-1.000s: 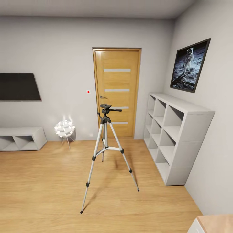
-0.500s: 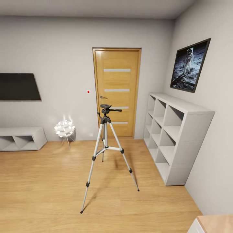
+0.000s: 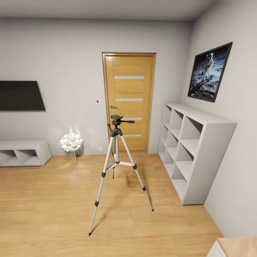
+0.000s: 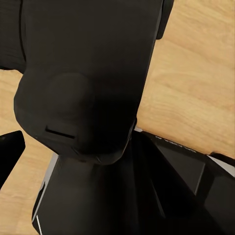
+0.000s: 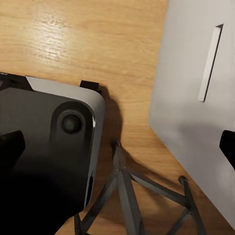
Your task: Attach the digital camera to the camera tripod in the bedroom.
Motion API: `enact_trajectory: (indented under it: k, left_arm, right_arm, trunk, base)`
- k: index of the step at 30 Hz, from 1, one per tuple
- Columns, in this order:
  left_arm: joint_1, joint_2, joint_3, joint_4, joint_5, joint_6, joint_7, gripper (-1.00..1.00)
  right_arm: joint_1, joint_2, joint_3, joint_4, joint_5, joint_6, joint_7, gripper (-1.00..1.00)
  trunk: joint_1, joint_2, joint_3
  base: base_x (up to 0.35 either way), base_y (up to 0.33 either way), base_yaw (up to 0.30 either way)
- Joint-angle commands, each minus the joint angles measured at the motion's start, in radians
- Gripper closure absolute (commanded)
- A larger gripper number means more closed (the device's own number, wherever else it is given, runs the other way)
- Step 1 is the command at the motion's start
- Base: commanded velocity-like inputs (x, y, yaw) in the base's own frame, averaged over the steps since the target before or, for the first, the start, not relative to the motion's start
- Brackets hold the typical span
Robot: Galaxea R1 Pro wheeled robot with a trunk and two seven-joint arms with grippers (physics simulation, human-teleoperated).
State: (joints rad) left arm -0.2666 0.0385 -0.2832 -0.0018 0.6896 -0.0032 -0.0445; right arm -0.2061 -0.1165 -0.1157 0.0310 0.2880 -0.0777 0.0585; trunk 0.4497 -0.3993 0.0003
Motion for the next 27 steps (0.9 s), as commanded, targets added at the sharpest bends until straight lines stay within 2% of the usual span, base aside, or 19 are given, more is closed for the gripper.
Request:
enact_trajectory:
  k: [1, 9, 27]
  left_arm:
    - [0.0, 0.0, -0.008, 0.0, 0.011, -0.001, 0.001, 1.0]
    - [0.0, 0.0, -0.005, 0.0, 0.016, 0.001, 0.007, 1.0]
    - [0.0, 0.0, -0.005, 0.0, 0.01, 0.012, 0.008, 1.0]
  right_arm:
    - [-0.001, 0.0, -0.009, 0.003, 0.008, -0.005, 0.002, -1.0]
    - [-0.001, 0.001, -0.015, 0.003, 0.006, 0.0, 0.0, -1.0]
    - [-0.001, 0.001, -0.016, 0.003, 0.008, 0.003, 0.001, -1.0]
  trunk:
    - [0.0, -0.001, 0.0]
    - [0.0, -0.001, 0.0]
    - [0.0, -0.001, 0.0]
  base:
    - [0.0, 0.0, 0.0]
    - [0.077, 0.04, 0.0]
    - [0.296, 0.13, 0.0]
